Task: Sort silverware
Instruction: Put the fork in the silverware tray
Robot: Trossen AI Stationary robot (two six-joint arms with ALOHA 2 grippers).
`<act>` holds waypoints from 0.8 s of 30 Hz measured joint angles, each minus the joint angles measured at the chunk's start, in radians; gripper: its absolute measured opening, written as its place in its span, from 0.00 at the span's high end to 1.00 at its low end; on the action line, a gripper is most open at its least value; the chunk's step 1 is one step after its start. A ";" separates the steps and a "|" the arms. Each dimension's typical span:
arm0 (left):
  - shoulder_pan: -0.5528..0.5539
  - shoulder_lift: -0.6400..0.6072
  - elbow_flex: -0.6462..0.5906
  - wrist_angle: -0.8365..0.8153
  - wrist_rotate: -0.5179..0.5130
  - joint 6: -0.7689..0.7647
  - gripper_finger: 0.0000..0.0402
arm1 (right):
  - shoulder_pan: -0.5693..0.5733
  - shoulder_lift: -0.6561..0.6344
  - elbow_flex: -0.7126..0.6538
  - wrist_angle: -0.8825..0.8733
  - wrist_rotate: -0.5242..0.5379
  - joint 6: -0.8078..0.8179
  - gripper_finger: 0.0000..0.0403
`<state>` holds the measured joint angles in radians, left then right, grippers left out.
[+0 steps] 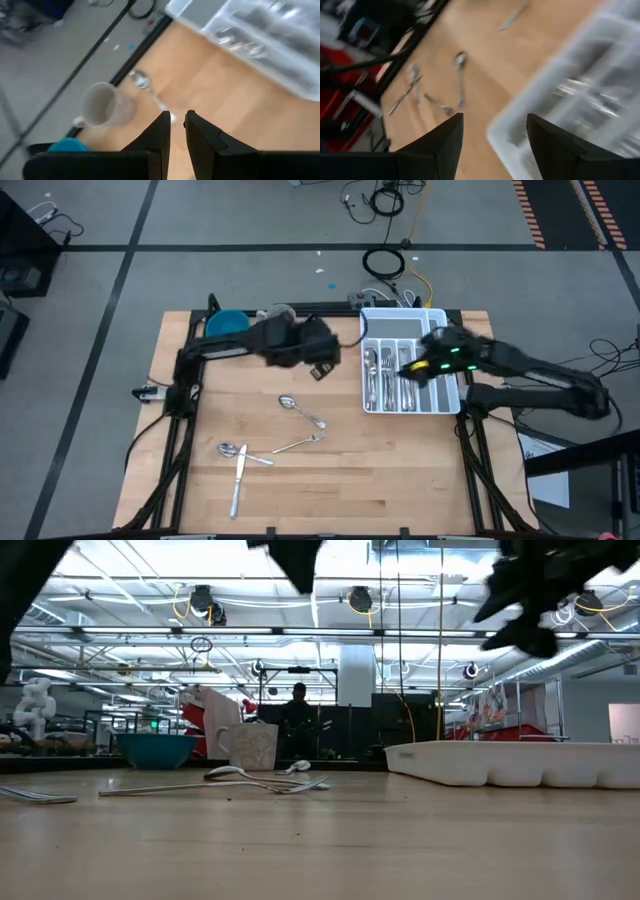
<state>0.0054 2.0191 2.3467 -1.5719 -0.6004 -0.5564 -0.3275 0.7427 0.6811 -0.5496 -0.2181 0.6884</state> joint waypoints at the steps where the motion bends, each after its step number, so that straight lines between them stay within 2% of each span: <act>1: -0.025 -0.026 -0.002 0.003 0.001 -0.021 0.84 | 0.037 0.054 -0.012 0.082 -0.003 -0.006 0.48; 4: -0.090 -0.135 0.000 0.002 0.000 -0.056 0.84 | 0.152 0.224 0.008 0.282 -0.003 -0.081 0.48; 7: -0.140 -0.237 0.002 0.001 -0.019 -0.090 0.84 | 0.242 0.399 0.092 0.344 0.002 -0.192 0.48; 13: -0.219 -0.394 0.000 0.001 -0.108 -0.171 0.84 | 0.303 0.714 0.339 0.219 0.002 -0.394 0.48; 16: -0.248 -0.467 0.001 0.001 -0.119 -0.176 0.84 | 0.316 0.851 0.475 0.147 0.002 -0.501 0.48; 24: -0.291 -0.618 0.000 0.001 -0.170 -0.169 0.84 | 0.351 1.140 0.787 0.029 0.007 -0.709 0.48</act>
<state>-0.2855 1.4016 2.3470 -1.5707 -0.7704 -0.7253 0.0232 1.8826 1.4679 -0.5210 -0.2108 -0.0204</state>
